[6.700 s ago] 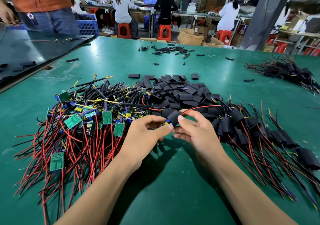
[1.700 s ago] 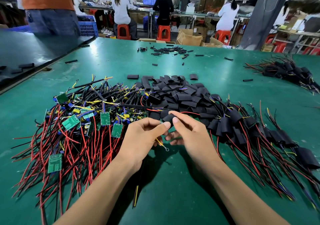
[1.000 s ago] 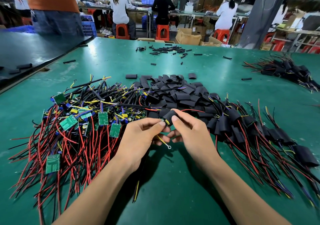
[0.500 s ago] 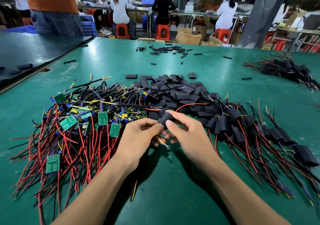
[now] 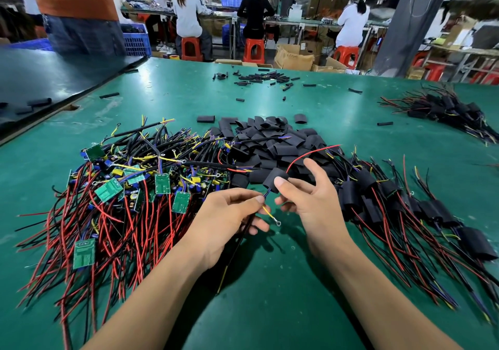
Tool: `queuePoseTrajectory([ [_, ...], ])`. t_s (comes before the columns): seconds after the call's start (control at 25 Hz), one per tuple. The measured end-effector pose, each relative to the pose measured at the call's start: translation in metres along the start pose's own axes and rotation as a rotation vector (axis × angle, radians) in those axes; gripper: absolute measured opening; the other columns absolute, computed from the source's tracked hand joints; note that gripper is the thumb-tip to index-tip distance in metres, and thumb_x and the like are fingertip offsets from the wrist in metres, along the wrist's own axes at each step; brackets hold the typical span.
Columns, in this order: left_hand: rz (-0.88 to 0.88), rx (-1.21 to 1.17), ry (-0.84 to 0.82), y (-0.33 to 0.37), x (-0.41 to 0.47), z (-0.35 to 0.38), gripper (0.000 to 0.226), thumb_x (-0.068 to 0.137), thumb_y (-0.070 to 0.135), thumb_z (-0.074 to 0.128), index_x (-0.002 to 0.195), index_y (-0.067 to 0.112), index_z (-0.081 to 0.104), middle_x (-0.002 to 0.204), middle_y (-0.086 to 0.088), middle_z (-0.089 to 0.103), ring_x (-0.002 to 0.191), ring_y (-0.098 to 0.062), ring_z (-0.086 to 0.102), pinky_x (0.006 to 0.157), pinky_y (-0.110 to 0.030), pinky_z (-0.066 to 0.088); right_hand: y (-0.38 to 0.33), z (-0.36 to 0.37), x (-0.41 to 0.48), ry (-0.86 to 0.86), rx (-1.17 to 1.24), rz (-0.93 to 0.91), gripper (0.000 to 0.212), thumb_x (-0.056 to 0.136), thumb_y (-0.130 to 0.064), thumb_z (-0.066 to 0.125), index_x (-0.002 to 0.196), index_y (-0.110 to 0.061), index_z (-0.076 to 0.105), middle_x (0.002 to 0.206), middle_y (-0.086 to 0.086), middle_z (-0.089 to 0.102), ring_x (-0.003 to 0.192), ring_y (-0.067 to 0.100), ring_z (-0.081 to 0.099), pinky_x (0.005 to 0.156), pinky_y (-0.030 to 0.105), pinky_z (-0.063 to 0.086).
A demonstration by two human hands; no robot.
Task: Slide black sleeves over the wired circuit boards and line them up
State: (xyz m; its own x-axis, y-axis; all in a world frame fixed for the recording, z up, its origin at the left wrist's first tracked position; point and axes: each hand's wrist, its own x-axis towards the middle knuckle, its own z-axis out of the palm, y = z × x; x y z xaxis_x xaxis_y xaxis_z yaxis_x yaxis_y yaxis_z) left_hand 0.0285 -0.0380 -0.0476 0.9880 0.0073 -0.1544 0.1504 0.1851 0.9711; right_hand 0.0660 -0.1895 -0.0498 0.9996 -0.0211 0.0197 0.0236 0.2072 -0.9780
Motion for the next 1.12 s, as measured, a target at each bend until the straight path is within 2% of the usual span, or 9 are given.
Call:
queuePoseTrajectory([
  [0.08,-0.016,-0.001,0.010,0.002,0.000,0.000,0.010,0.093,0.006,0.064,0.098,0.000,0.070,0.081,-0.013,0.071,0.054,-0.020,0.062,0.053,-0.023,0.045,-0.001,-0.001,0.001,-0.028,0.050,0.064,0.048,0.085,-0.010,0.078,0.125,-0.022,0.055,0.086,0.002,0.069,0.058,0.013,0.064,0.059,0.023,0.053],
  [0.2,-0.034,-0.024,0.016,0.004,-0.001,-0.003,0.008,0.092,0.006,0.065,0.096,0.002,0.070,0.079,-0.012,0.070,0.048,-0.017,0.054,0.050,-0.023,0.039,-0.005,-0.002,0.000,-0.189,0.082,0.221,0.013,0.080,-0.024,0.077,0.088,-0.020,0.068,0.073,-0.002,0.062,0.054,0.011,0.055,0.056,0.023,0.048],
  [0.36,-0.106,-0.203,-0.063,0.009,0.000,-0.006,0.017,0.089,0.012,0.066,0.105,0.005,0.069,0.080,-0.007,0.070,0.049,-0.014,0.054,0.049,-0.020,0.042,-0.009,-0.004,-0.001,-0.267,0.179,0.298,0.014,0.076,-0.027,0.071,0.063,-0.023,0.066,0.068,-0.001,0.055,0.051,0.012,0.046,0.057,0.026,0.039],
  [0.48,-0.150,-0.327,-0.123,0.011,0.002,-0.009,0.024,0.078,0.024,0.070,0.099,0.012,0.074,0.085,-0.005,0.073,0.051,-0.013,0.059,0.050,-0.020,0.049,-0.015,-0.005,-0.003,-0.339,0.233,0.295,0.016,0.076,-0.028,0.062,0.061,-0.024,0.069,0.066,-0.001,0.055,0.050,0.012,0.046,0.053,0.024,0.040],
  [0.56,-0.176,-0.338,-0.108,0.011,0.004,-0.010,0.025,0.078,0.035,0.068,0.089,0.016,0.079,0.088,-0.006,0.075,0.053,-0.014,0.062,0.050,-0.022,0.051,-0.017,-0.003,-0.004,-0.335,0.254,0.247,0.013,0.077,-0.026,0.060,0.081,-0.021,0.071,0.067,0.000,0.055,0.050,0.012,0.046,0.051,0.023,0.040],
  [0.72,-0.202,-0.355,-0.027,0.006,0.008,-0.012,0.044,0.098,0.049,0.045,0.107,0.013,0.069,0.092,-0.006,0.076,0.054,-0.015,0.066,0.049,-0.022,0.050,-0.024,0.000,-0.002,-0.072,0.416,0.062,0.003,0.088,-0.011,0.058,0.087,-0.014,0.060,0.066,0.002,0.062,0.049,0.012,0.052,0.050,0.021,0.046],
  [0.84,-0.204,-0.326,0.006,0.005,0.009,-0.012,0.051,0.103,0.049,0.035,0.109,0.010,0.068,0.087,-0.005,0.076,0.052,-0.014,0.064,0.049,-0.022,0.048,-0.034,-0.008,0.002,0.181,0.534,0.006,0.011,0.092,-0.008,0.056,0.083,-0.014,0.055,0.063,0.002,0.062,0.046,0.013,0.052,0.047,0.021,0.045],
  [1.0,-0.200,-0.275,0.000,0.006,0.007,-0.007,0.052,0.104,0.048,0.033,0.106,0.009,0.068,0.083,-0.004,0.075,0.051,-0.013,0.062,0.052,-0.023,0.048,-0.038,-0.018,0.003,0.318,0.760,0.128,0.015,0.093,-0.019,0.055,0.080,-0.013,0.055,0.069,0.005,0.064,0.044,0.014,0.051,0.045,0.019,0.044],
  [1.12,-0.200,-0.266,0.009,0.006,0.006,-0.007,0.051,0.104,0.046,0.034,0.107,0.008,0.067,0.084,-0.006,0.075,0.051,-0.014,0.062,0.054,-0.024,0.048,-0.037,-0.025,0.006,0.405,0.900,0.230,0.028,0.099,-0.033,0.054,0.079,-0.016,0.046,0.074,0.010,0.070,0.042,0.016,0.051,0.044,0.017,0.043],
])
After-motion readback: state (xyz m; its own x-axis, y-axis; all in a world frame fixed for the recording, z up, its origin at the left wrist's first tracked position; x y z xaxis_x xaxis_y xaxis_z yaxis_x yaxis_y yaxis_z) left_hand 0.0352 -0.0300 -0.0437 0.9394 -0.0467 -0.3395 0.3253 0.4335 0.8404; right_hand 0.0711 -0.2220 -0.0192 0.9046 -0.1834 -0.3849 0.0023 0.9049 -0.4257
